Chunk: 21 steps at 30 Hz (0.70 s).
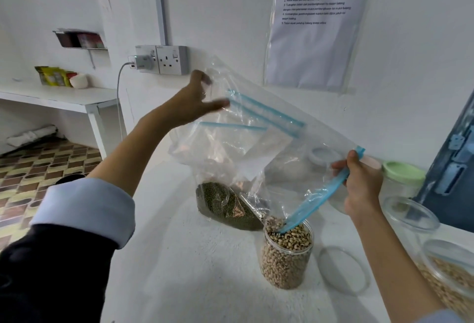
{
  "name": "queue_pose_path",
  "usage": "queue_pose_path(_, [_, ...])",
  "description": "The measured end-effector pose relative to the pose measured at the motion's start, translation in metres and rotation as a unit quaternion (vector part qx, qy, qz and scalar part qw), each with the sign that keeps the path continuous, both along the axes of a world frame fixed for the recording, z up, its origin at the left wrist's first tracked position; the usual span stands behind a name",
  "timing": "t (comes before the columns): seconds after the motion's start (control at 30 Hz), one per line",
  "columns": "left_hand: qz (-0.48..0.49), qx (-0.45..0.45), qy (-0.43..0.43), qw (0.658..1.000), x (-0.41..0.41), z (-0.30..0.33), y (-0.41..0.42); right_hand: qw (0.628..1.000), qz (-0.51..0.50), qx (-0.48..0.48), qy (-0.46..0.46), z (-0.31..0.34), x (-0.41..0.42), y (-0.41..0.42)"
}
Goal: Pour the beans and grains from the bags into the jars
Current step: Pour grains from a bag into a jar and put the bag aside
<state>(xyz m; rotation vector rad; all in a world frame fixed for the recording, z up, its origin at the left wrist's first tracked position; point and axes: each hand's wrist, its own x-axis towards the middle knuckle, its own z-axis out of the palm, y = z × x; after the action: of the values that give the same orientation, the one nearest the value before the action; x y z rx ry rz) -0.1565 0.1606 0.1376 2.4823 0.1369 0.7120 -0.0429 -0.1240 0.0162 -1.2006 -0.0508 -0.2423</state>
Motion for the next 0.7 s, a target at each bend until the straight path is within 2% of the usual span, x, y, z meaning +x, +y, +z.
queue_pose_path(0.03, [0.006, 0.080, 0.041, 0.996, -0.001, -0.001, 0.004, 1.000, 0.004, -0.003, 0.004, 0.000, 0.002, -0.001])
queue_pose_path(0.1, [0.054, 0.255, 0.101, 0.960, -0.002, -0.008, 0.011, 1.000, 0.014, -0.018, 0.008, 0.000, 0.003, -0.003])
queue_pose_path(0.13, [0.079, 0.303, 0.109, 0.943, -0.001, -0.012, 0.016, 1.000, 0.015, -0.023, 0.009, 0.000, 0.003, -0.003])
queue_pose_path(0.17, [0.097, 0.308, 0.107, 0.941, 0.001, -0.016, 0.019, 1.000, 0.015, -0.026, 0.011, 0.000, 0.003, -0.004])
queue_pose_path(0.33, [0.152, 0.181, 0.039, 0.971, -0.007, -0.021, 0.023, 0.999, 0.010, -0.023, 0.022, 0.001, -0.002, -0.007])
queue_pose_path(0.43, [0.096, -0.001, -0.013, 0.995, -0.014, -0.026, 0.029, 1.000, 0.004, -0.015, 0.027, 0.001, -0.004, -0.010])
queue_pose_path(0.57, [0.040, -0.159, -0.067, 0.984, -0.018, -0.043, 0.030, 1.000, -0.005, -0.013, 0.021, 0.001, -0.006, -0.008])
queue_pose_path(0.63, [-0.007, -0.188, -0.030, 0.982, -0.015, -0.053, 0.029, 1.000, -0.005, -0.007, 0.021, 0.002, -0.006, -0.006])
queue_pose_path(0.7, [-0.035, -0.116, 0.076, 0.990, -0.014, -0.060, 0.029, 1.000, 0.000, -0.004, 0.024, 0.002, -0.004, -0.006])
